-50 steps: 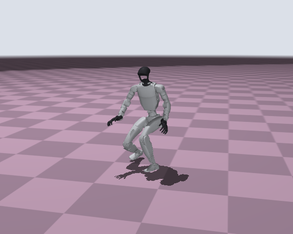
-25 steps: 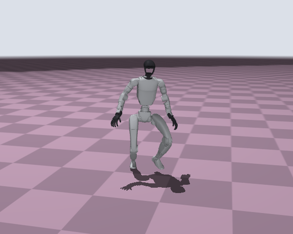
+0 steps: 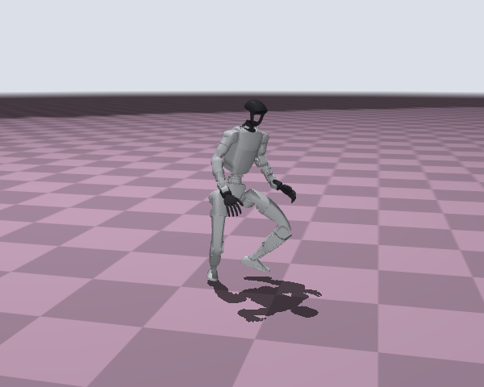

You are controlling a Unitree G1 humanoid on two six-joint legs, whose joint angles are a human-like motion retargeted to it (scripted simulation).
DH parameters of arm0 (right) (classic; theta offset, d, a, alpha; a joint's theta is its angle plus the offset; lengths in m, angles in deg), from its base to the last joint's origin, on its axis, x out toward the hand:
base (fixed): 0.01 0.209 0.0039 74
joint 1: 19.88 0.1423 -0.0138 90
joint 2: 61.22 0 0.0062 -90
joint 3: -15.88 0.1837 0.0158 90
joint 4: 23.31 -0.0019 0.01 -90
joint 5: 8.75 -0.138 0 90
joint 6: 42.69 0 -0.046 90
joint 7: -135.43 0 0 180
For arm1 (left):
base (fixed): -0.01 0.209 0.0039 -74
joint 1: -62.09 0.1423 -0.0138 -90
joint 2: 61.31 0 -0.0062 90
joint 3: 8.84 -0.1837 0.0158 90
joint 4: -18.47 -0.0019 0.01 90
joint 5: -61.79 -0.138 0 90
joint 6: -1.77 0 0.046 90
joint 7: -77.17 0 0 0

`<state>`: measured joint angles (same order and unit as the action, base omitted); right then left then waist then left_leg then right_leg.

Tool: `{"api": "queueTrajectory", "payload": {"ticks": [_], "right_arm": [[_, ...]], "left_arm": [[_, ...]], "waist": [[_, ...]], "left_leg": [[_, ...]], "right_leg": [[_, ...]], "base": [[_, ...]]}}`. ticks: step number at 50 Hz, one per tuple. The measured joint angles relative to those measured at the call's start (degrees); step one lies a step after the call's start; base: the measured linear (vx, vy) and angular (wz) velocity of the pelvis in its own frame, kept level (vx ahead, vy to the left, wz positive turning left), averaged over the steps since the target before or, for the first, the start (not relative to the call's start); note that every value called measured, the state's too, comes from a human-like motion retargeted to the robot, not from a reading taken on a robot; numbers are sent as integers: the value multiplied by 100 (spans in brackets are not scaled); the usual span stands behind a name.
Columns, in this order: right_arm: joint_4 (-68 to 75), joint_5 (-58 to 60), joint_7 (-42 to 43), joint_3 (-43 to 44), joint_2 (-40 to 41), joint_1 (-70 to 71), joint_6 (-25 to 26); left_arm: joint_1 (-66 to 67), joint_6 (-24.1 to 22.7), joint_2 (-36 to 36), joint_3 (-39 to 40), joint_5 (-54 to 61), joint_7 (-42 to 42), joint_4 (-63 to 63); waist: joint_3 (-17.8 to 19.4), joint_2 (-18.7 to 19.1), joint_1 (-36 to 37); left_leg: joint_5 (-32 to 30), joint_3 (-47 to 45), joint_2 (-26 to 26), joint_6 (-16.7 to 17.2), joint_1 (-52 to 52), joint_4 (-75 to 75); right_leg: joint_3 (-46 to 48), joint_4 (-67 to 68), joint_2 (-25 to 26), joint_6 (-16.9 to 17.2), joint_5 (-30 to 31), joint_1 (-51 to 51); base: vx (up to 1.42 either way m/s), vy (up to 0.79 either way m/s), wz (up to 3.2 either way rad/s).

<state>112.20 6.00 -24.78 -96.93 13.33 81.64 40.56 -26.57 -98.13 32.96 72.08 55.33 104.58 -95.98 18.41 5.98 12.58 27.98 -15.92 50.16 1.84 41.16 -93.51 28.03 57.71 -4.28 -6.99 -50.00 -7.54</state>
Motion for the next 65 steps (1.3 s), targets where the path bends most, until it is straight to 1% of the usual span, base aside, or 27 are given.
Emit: {"api": "queueTrajectory", "payload": {"ticks": [2,4,5,8,10,12,16,20,23,25,26,28,30,33,35,38,40,43,47,50,52,56,60,62,65], "right_arm": [[22,-136,157,27,28,79,-11],[-10,-278,262,57,52,101,-64],[-60,-349,295,68,65,88,-102],[-409,-471,303,114,-17,-148,-274],[-685,-504,300,166,-153,-351,-393],[-926,-492,292,240,-331,-539,-490],[-977,-404,314,464,-618,-772,-551],[-220,-379,464,695,-641,-673,-336],[487,-433,616,789,-435,-390,-74],[760,-503,672,778,-226,-167,58],[761,-532,664,731,-97,-60,86],[550,-591,573,580,133,78,86],[-21,-672,320,353,268,104,28],[-1316,-898,-221,-58,235,-83,-128],[-2256,-1132,-546,-276,97,-236,-216],[-3369,-1475,-765,-440,-66,-355,-320],[-3884,-1667,-782,-470,-41,-375,-358],[-4262,-1871,-744,-529,290,-319,-394],[-4065,-1818,-754,-756,948,-114,-434],[-3495,-1457,-659,-896,1252,17,-482],[-3045,-1146,-437,-828,1263,-20,-490],[-2111,-513,385,-355,1037,-285,-456],[-1233,-27,1311,280,787,-590,-313],[-850,101,1650,534,728,-687,-227],[-379,221,1962,763,667,-744,-139]], "left_arm": [[-102,-37,36,107,-61,122,332],[-197,-70,82,181,-97,164,636],[-232,-95,113,203,-112,173,777],[-210,-244,245,222,-89,152,1141],[-120,-368,337,237,-48,144,1352],[36,-494,423,266,7,155,1525],[461,-700,514,392,197,193,1733],[812,-752,479,436,251,318,1671],[760,-659,371,256,12,479,1525],[503,-542,315,27,-253,571,1488],[291,-480,297,-112,-406,595,1556],[-166,-403,318,-386,-709,614,1863],[-722,-368,437,-609,-968,586,2445],[-1698,-462,805,-787,-1161,549,3555],[-2425,-515,1084,-875,-1153,530,4198],[-3435,-532,1402,-1130,-1119,448,4616],[-3907,-508,1461,-1398,-1097,293,4475],[-4073,-372,1218,-1956,-1040,-224,3403],[-3728,-106,452,-2720,-1259,-959,728],[-3224,54,-117,-2864,-1535,-1063,-1080],[-2770,55,-246,-2678,-1563,-915,-1674],[-1794,-58,-125,-1864,-1213,-284,-1827],[-980,-213,21,-874,-626,447,-1476],[-719,-271,27,-505,-418,753,-1330],[-482,-311,-11,-148,-236,1038,-1159]], "waist": [[117,-44,-18],[207,-119,-85],[237,-160,-134],[260,-321,-317],[261,-446,-431],[257,-593,-520],[229,-893,-613],[185,-1081,-628],[216,-1157,-760],[253,-1200,-929],[269,-1203,-1039],[277,-1185,-1312],[252,-1133,-1631],[115,-971,-2098],[34,-819,-2295],[-70,-600,-2459],[-136,-517,-2532],[-250,-591,-2616],[-383,-963,-2718],[-400,-1218,-2760],[-395,-1314,-2728],[-385,-1399,-2512],[-347,-1441,-2148],[-346,-1361,-1900],[-377,-1171,-1524]], "left_leg": [[-15,145,213,-44,216,-274],[-33,294,269,-4,379,-374],[-33,359,253,39,438,-376],[-2,484,-61,180,456,-198],[16,563,-421,257,414,-22],[8,672,-908,307,373,219],[104,1001,-1929,267,337,821],[500,1355,-2805,63,346,1314],[1127,1296,-3132,-303,317,1270],[1475,1065,-3171,-555,199,1227],[1566,926,-3162,-632,96,1260],[1716,667,-3124,-723,-137,1358],[1805,416,-3033,-740,-433,1525],[1799,139,-2783,-633,-940,1819],[1750,61,-2598,-504,-1326,1981],[1655,-28,-2353,-302,-1872,2133],[1622,-147,-2257,-214,-2192,2211],[1785,-355,-2326,-245,-2537,2276],[2167,-696,-2553,-491,-2870,2344],[2202,-895,-2665,-586,-3048,2462],[2202,-929,-2729,-577,-3108,2537],[2150,-841,-2860,-488,-3121,2685],[1982,-636,-2999,-380,-3105,2818],[1894,-537,-2912,-297,-3023,2759],[1764,-374,-2688,-158,-2828,2576]], "right_leg": [[-132,100,-18,11,0,-18],[-253,135,-64,68,0,-29],[-309,148,-100,113,0,-31],[-514,269,-307,316,0,-42],[-737,420,-491,453,33,-101],[-1019,602,-719,604,125,-217],[-1551,1027,-1190,856,206,-553],[-2050,1528,-1560,1034,114,-1026],[-2320,2049,-1930,1159,132,-1411],[-2316,2442,-2313,1278,540,-1671],[-2316,2644,-2504,1309,854,-1847],[-2369,3020,-2755,1428,1422,-2193],[-2477,3317,-2849,1596,1897,-2541],[-2563,3582,-2776,1829,2361,-2916],[-2576,3636,-2584,1952,2567,-3080],[-2475,3508,-2202,2083,2748,-3192],[-2360,3309,-2001,2149,2802,-3211],[-2191,2944,-1909,2147,2625,-3165],[-2068,2642,-2067,2074,2136,-3118],[-2039,2585,-2156,2011,1843,-3113],[-2098,2555,-2103,2009,1678,-3105],[-2252,2334,-1869,1936,1136,-2988],[-2311,1984,-1692,1655,321,-2717],[-2247,1824,-1553,1462,110,-2673],[-2090,1644,-1331,1218,0,-2676]], "base": [[-1,12,14],[3,12,9],[6,13,9],[9,16,9],[10,20,0],[10,25,-15],[10,30,-41],[10,34,-66],[11,34,-66],[13,33,-72],[12,33,-90],[10,33,-107],[10,32,-125],[10,29,-146],[11,27,-171],[10,22,-170],[8,16,-151],[6,8,-128],[5,-2,-85],[6,-9,-46],[9,-12,-27],[12,-14,-13],[12,-17,0],[8,-14,-15],[6,-10,-20]]}}
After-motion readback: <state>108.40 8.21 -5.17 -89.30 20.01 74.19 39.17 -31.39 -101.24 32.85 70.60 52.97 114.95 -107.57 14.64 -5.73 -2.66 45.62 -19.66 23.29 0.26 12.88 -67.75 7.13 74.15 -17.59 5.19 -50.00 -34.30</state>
